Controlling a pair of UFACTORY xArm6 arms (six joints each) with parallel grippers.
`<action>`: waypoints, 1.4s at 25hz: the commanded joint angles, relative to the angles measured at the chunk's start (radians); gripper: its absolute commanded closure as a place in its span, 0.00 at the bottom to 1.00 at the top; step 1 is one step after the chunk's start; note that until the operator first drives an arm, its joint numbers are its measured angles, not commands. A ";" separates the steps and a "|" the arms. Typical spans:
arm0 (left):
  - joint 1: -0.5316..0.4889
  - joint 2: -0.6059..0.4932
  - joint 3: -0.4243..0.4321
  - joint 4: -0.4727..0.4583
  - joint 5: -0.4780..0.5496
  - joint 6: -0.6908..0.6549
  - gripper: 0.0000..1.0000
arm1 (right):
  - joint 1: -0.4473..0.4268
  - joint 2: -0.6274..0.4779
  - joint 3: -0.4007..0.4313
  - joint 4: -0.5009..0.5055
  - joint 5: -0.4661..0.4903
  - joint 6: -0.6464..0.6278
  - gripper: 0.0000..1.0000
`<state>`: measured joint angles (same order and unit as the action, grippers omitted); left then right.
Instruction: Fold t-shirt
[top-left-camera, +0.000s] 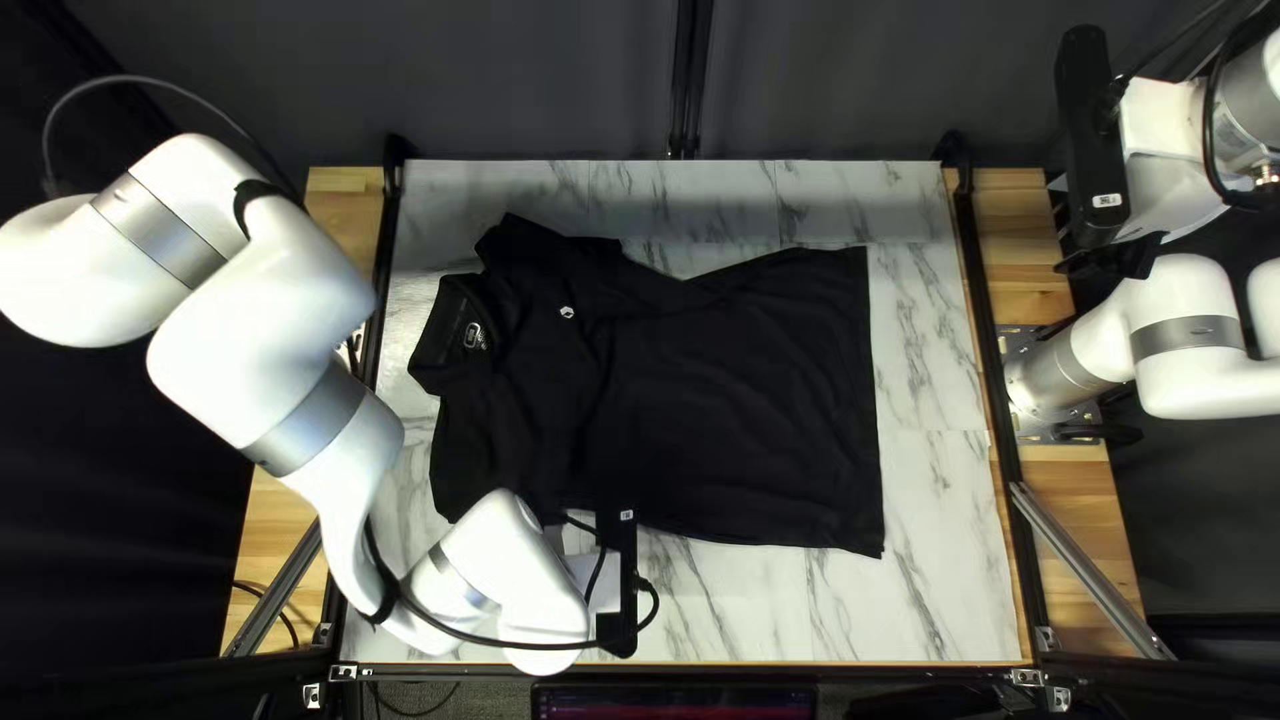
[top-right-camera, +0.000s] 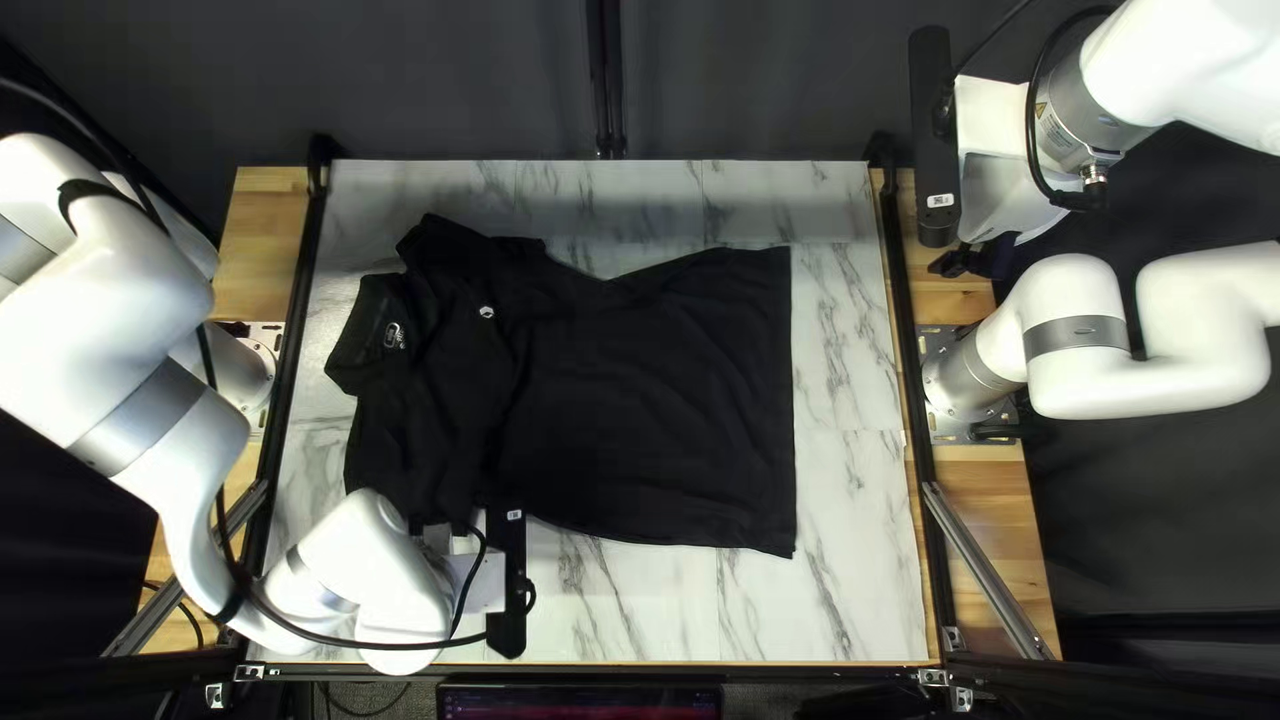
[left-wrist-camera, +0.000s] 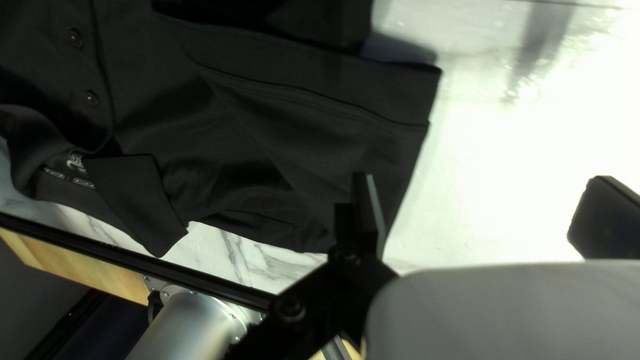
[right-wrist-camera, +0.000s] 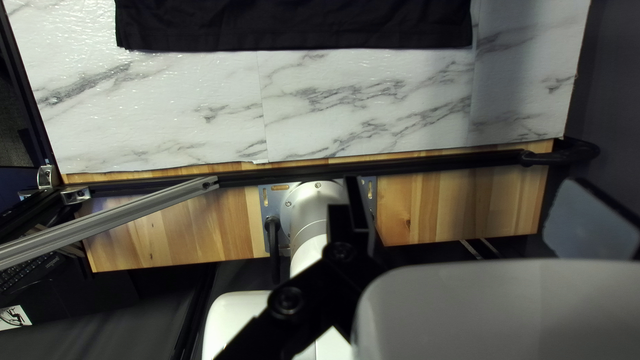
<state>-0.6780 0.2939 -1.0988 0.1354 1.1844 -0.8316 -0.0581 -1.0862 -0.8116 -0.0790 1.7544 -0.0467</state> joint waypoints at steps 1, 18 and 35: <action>0.027 -0.012 0.057 0.016 -0.037 -0.003 0.00 | 0.000 0.000 0.000 0.000 0.000 0.000 0.00; 0.025 -0.093 0.121 0.003 -0.027 -0.015 1.00 | 0.000 0.000 0.000 0.000 0.000 0.000 0.00; 0.176 -0.465 0.460 0.054 0.051 0.068 0.18 | 0.000 0.000 0.000 0.000 0.000 0.000 0.00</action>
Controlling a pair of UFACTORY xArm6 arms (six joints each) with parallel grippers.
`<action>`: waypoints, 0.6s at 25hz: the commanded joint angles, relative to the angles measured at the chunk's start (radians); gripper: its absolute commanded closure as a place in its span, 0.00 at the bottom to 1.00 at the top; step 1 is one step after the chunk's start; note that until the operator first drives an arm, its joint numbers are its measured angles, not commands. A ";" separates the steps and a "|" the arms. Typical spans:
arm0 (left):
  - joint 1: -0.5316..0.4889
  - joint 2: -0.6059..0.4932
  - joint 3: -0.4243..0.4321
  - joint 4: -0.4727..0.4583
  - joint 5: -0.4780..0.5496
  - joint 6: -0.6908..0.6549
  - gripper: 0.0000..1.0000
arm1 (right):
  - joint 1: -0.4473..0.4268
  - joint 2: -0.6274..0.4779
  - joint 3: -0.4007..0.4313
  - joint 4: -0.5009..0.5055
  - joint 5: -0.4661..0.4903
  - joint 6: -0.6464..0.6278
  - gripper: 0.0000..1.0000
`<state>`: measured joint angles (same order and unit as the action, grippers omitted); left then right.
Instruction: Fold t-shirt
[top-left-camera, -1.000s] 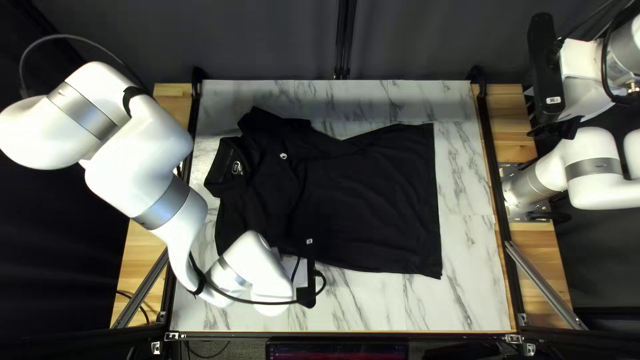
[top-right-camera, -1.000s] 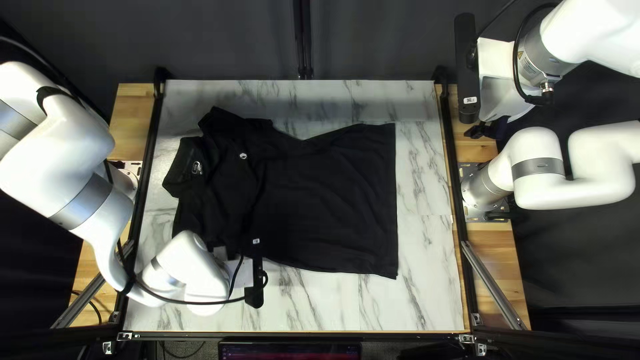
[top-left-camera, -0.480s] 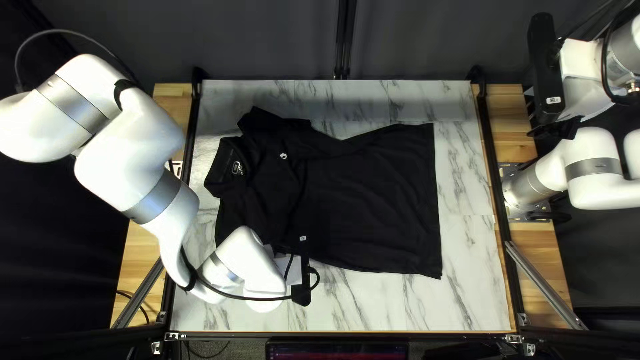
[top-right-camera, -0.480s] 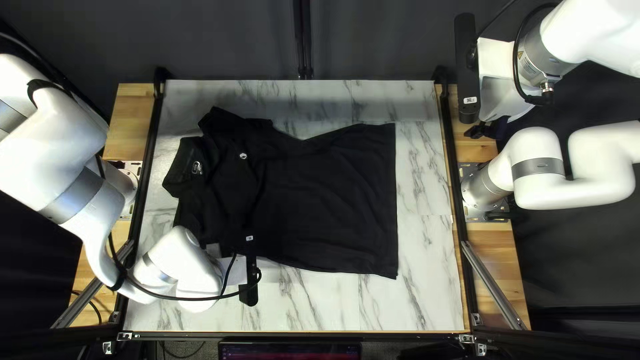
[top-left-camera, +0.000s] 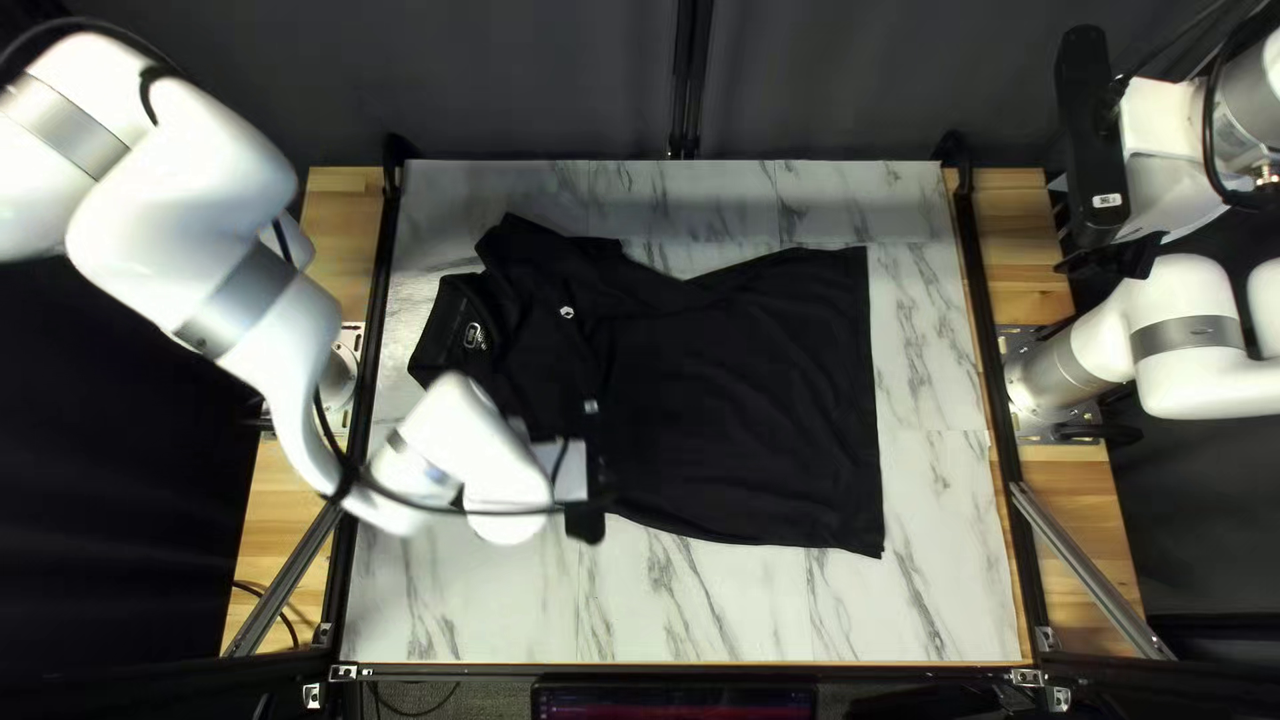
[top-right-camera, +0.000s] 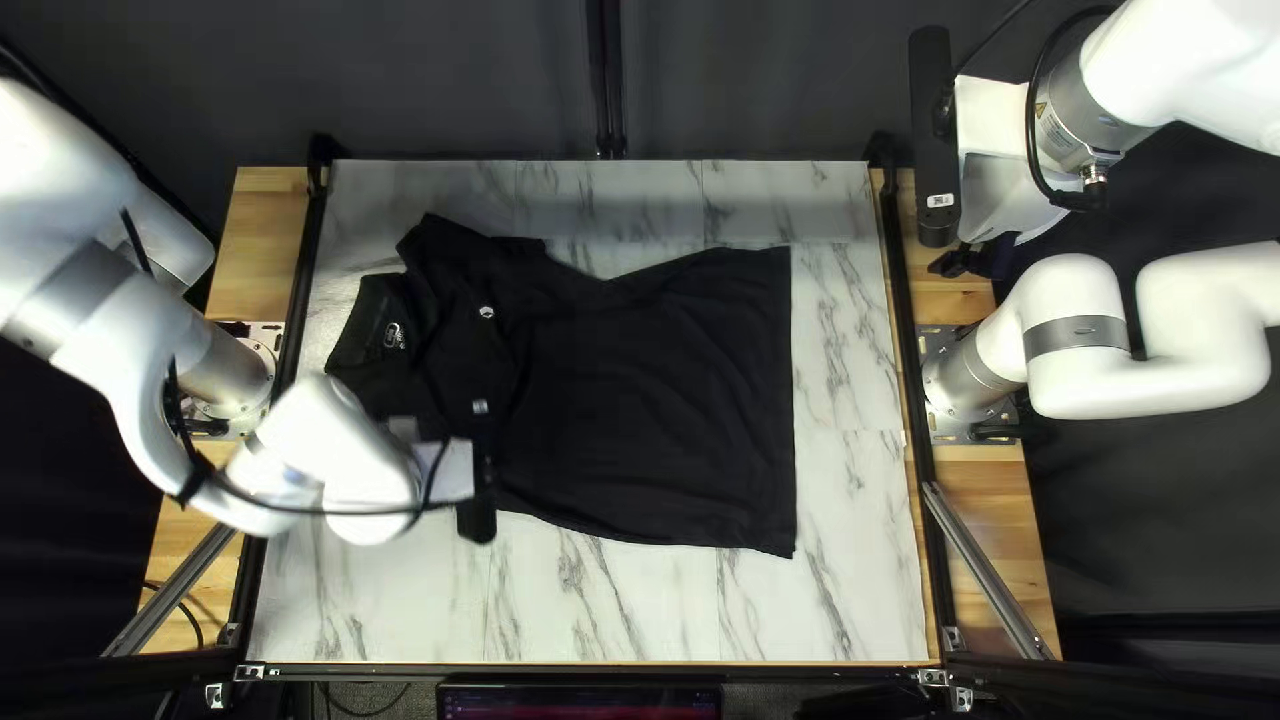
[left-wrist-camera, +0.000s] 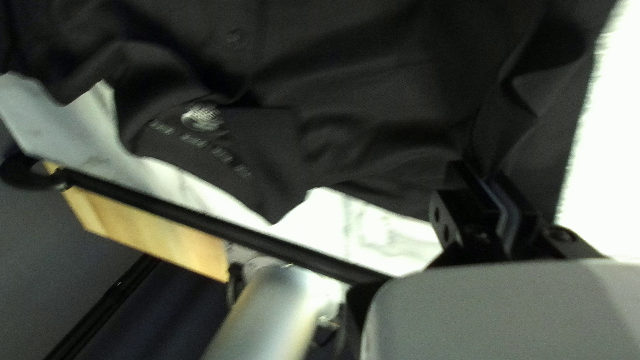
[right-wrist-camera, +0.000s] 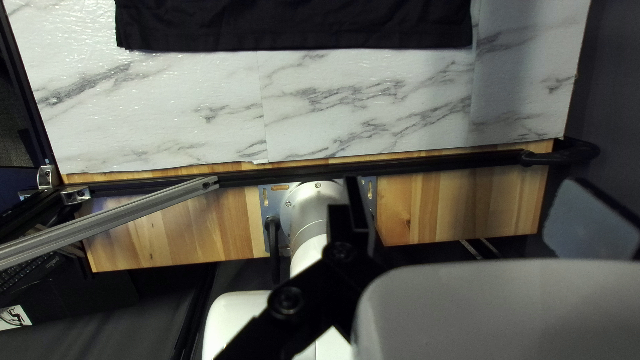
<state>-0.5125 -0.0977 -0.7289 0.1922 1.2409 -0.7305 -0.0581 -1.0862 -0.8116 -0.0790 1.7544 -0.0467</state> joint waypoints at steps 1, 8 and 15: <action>0.003 -0.081 0.099 -0.007 -0.005 -0.051 0.00 | 0.000 0.000 0.000 0.000 0.000 0.000 0.00; -0.059 0.049 -0.037 -0.018 -0.012 -0.101 0.00 | 0.000 0.000 0.000 0.000 0.000 0.000 0.00; 0.017 0.164 -0.109 -0.027 -0.120 0.107 0.00 | 0.000 0.000 0.000 0.000 0.000 0.000 0.00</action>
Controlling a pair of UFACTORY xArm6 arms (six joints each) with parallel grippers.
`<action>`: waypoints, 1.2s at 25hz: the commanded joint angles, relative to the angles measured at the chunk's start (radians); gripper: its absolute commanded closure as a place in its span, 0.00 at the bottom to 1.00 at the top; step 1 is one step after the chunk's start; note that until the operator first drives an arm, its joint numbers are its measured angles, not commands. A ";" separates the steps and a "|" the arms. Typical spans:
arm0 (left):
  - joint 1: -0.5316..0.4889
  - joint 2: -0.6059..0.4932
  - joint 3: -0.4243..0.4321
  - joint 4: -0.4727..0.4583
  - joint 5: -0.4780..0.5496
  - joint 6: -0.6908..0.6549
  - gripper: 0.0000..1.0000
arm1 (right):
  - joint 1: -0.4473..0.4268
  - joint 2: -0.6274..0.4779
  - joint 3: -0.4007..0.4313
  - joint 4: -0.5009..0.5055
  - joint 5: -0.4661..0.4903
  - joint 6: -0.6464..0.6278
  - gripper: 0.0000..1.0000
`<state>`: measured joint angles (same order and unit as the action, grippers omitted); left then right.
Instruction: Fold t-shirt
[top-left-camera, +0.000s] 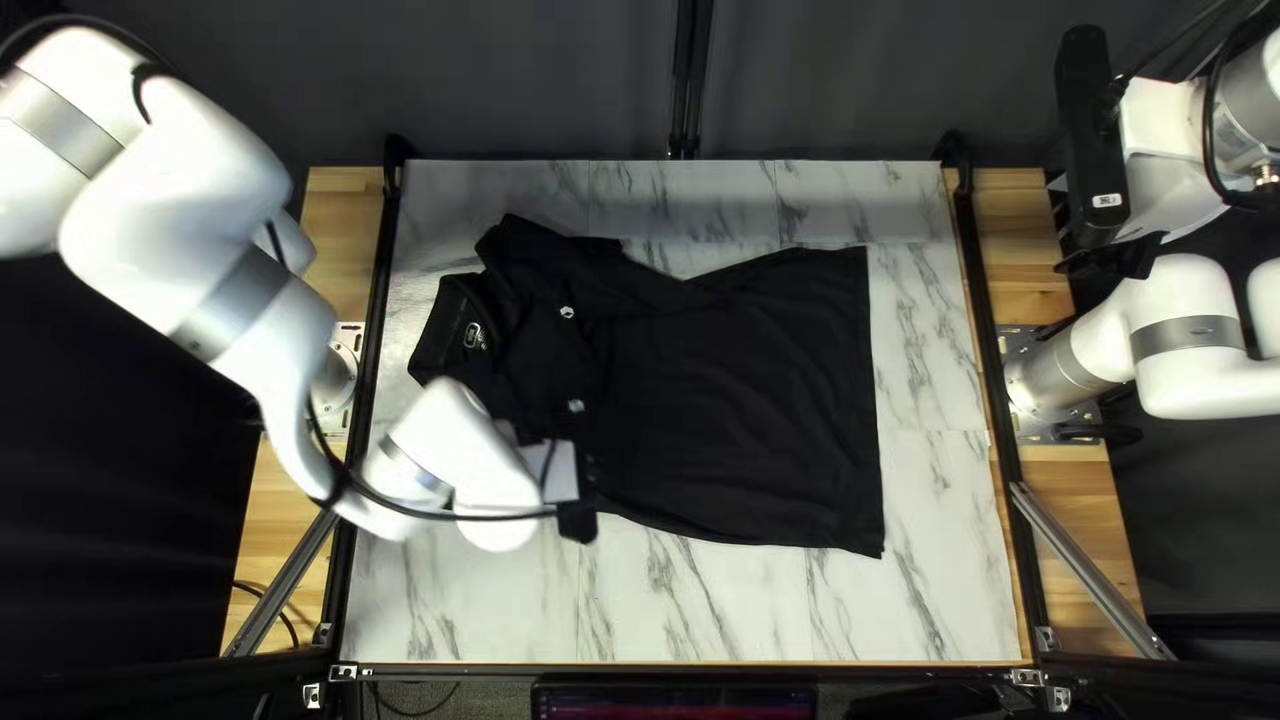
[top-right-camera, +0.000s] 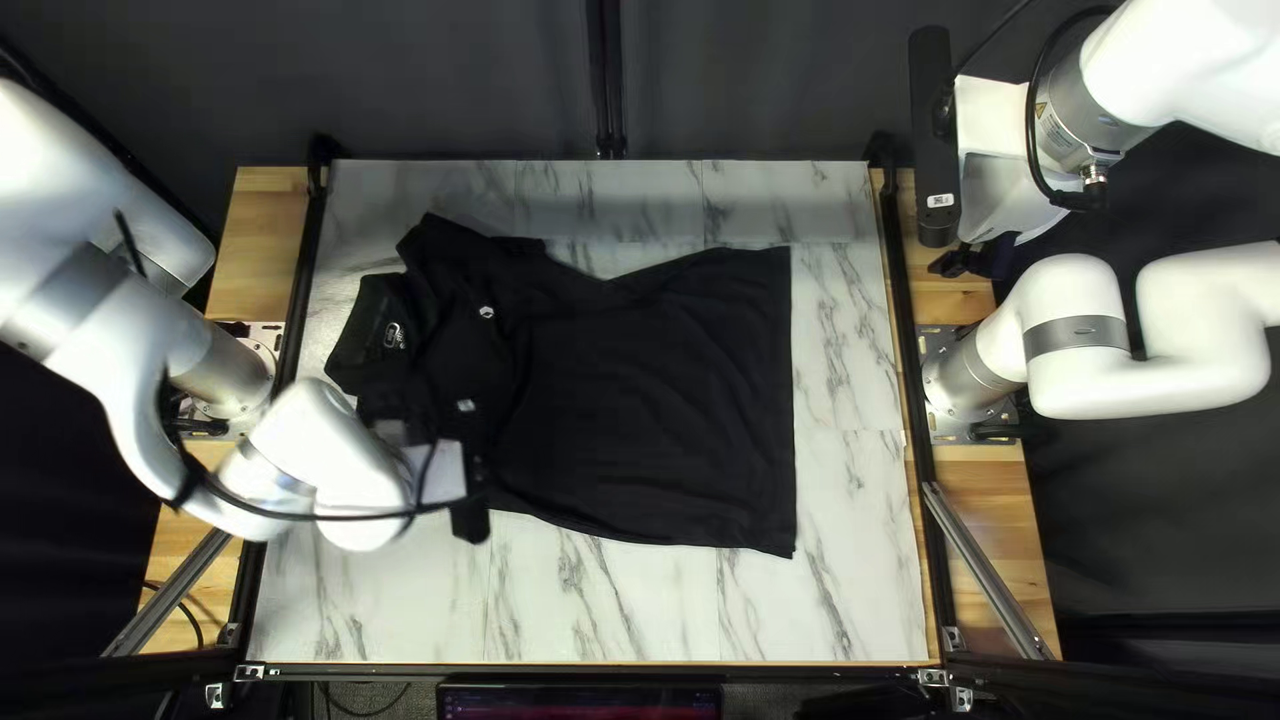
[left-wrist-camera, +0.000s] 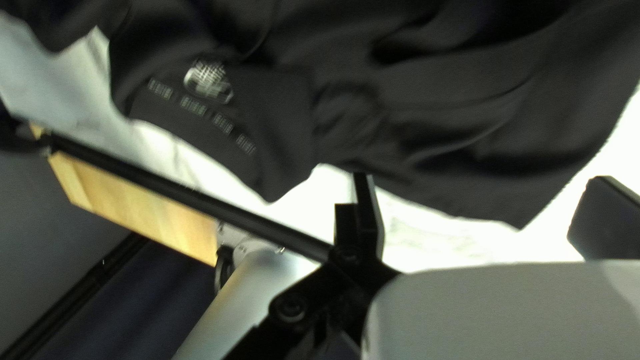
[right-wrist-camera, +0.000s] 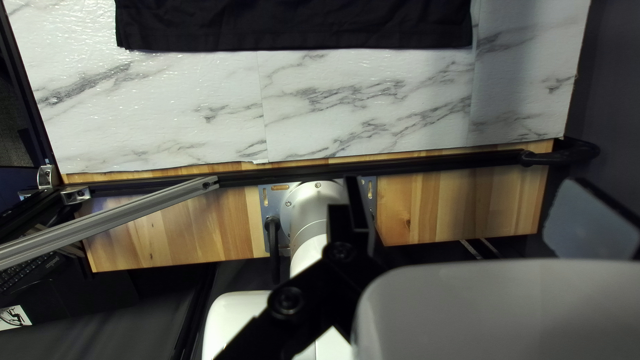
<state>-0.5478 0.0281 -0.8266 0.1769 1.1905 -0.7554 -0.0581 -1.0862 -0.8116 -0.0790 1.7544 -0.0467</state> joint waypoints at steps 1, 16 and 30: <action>0.070 0.041 -0.002 -0.021 -0.091 0.177 0.00 | 0.000 0.000 0.000 0.000 0.000 0.000 0.00; 0.256 -0.018 0.159 -0.194 -0.242 0.678 0.92 | 0.000 0.000 0.000 0.000 0.000 0.000 0.00; 0.125 -0.054 0.071 -0.167 -0.111 0.516 0.97 | 0.000 0.000 0.000 0.000 0.000 0.000 0.00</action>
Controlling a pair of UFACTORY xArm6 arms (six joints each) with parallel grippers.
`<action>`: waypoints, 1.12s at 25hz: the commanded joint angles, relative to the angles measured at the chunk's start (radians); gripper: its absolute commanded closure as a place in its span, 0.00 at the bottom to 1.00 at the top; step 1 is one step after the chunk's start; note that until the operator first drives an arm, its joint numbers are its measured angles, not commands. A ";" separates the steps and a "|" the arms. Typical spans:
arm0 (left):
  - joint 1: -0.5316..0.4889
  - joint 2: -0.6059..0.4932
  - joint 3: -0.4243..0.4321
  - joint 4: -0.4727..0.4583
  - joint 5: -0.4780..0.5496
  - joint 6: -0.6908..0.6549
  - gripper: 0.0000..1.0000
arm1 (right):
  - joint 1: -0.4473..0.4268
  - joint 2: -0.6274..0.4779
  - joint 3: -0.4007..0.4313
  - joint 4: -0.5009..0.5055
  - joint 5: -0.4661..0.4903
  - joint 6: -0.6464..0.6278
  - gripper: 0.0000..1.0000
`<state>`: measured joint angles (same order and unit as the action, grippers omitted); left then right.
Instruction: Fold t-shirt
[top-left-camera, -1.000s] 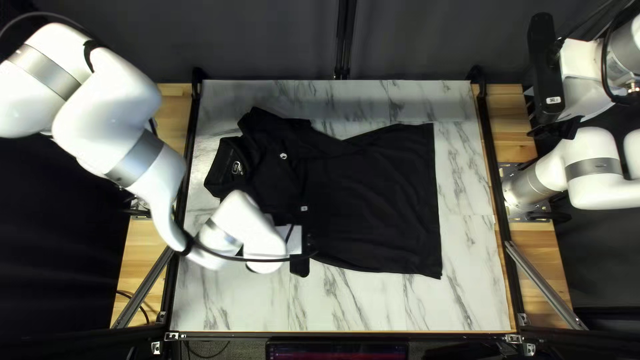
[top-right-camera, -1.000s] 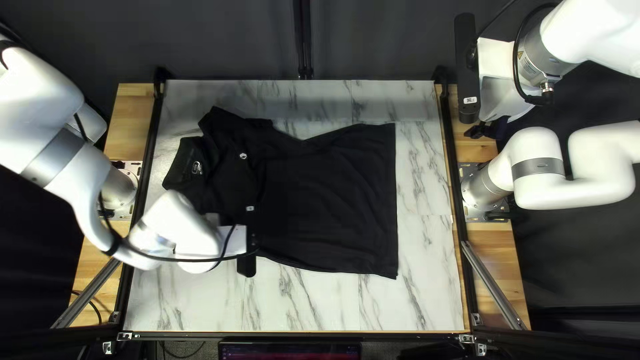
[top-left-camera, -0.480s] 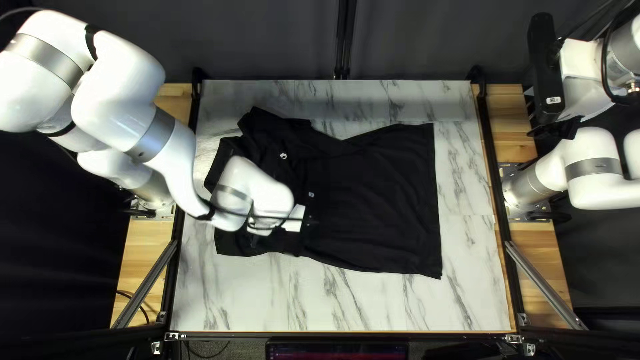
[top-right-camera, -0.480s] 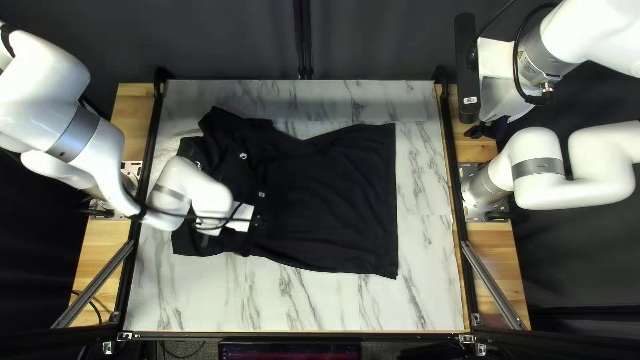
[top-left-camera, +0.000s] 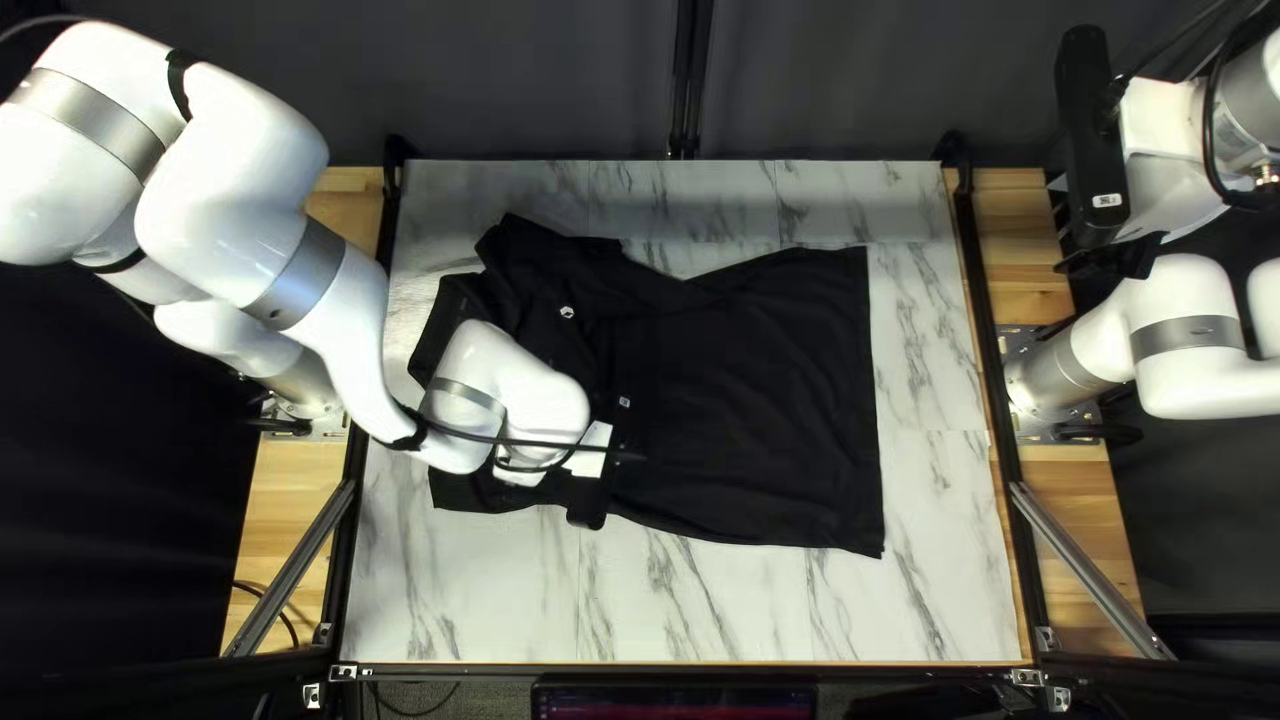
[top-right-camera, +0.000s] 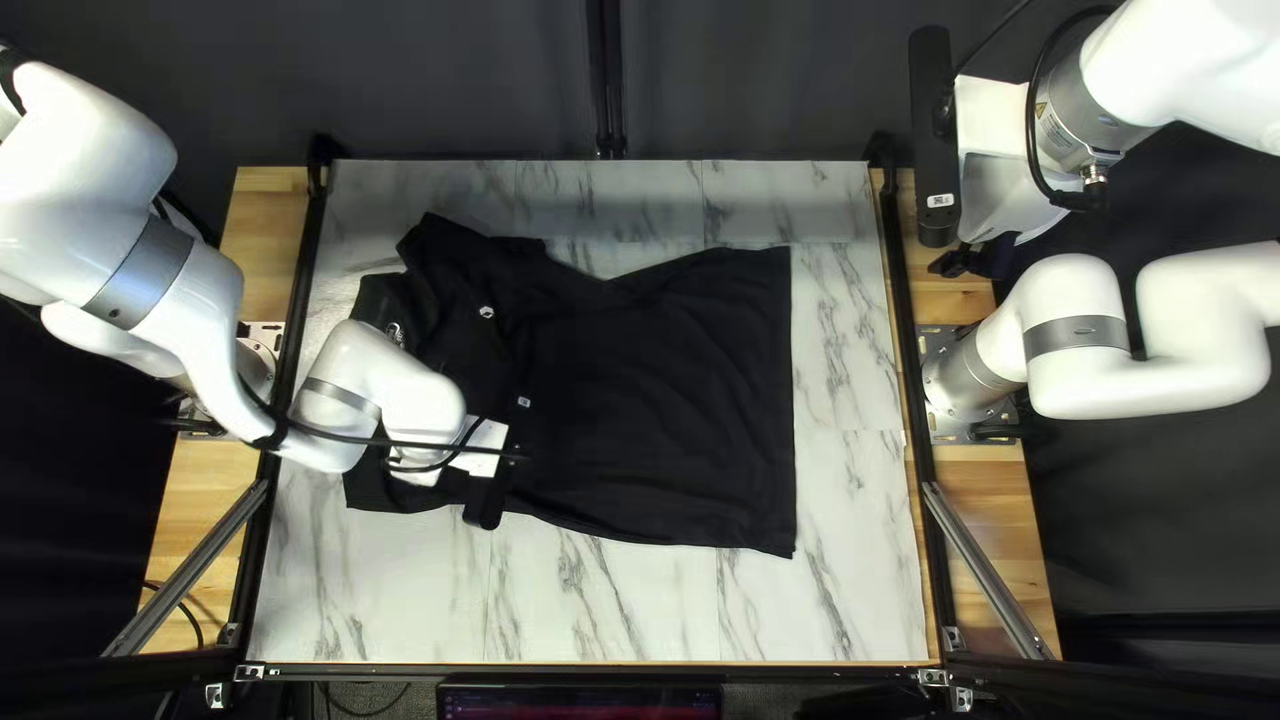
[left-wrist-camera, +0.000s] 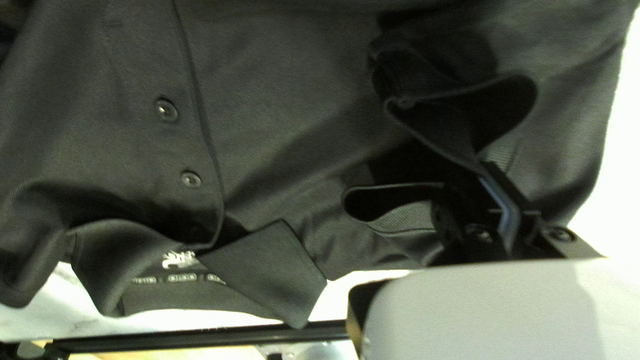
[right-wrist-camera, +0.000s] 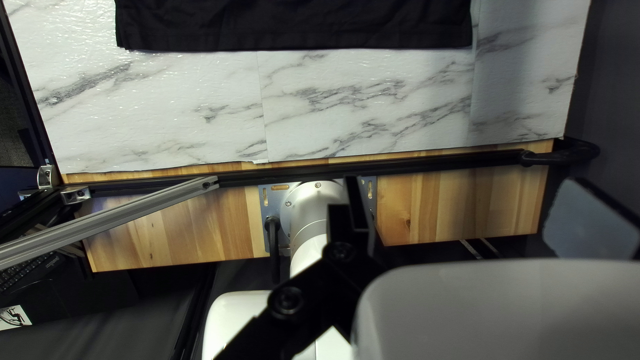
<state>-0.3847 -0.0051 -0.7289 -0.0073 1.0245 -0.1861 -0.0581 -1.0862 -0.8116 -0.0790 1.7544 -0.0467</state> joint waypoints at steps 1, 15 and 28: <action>-0.046 -0.022 -0.034 0.020 0.065 -0.065 0.97 | 0.000 0.000 0.000 0.000 0.000 0.000 0.00; -0.101 0.088 -0.214 0.103 0.280 -0.268 0.97 | 0.000 0.000 0.000 0.000 0.000 0.000 0.00; -0.246 0.142 -0.395 0.076 0.481 -0.353 0.95 | 0.000 0.000 0.000 0.000 0.000 0.000 0.00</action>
<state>-0.6331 0.1400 -1.1196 0.0710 1.4815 -0.5517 -0.0581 -1.0862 -0.8116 -0.0790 1.7544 -0.0467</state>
